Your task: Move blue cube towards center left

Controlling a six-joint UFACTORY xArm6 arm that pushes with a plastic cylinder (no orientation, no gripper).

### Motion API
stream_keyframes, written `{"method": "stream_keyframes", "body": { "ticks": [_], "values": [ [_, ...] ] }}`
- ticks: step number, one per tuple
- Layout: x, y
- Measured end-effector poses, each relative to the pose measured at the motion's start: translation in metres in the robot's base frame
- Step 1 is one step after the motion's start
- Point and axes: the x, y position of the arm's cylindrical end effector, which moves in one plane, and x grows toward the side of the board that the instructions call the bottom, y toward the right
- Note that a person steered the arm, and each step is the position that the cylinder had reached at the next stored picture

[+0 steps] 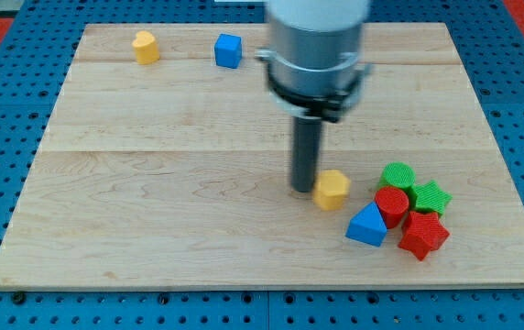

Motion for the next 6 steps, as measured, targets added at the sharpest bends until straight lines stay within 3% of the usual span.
{"method": "stream_keyframes", "body": {
  "ticks": [1, 2, 5, 6],
  "values": [
    [0.0, 0.016],
    [-0.019, -0.02],
    [-0.225, 0.017],
    [-0.258, -0.045]
  ]
}}
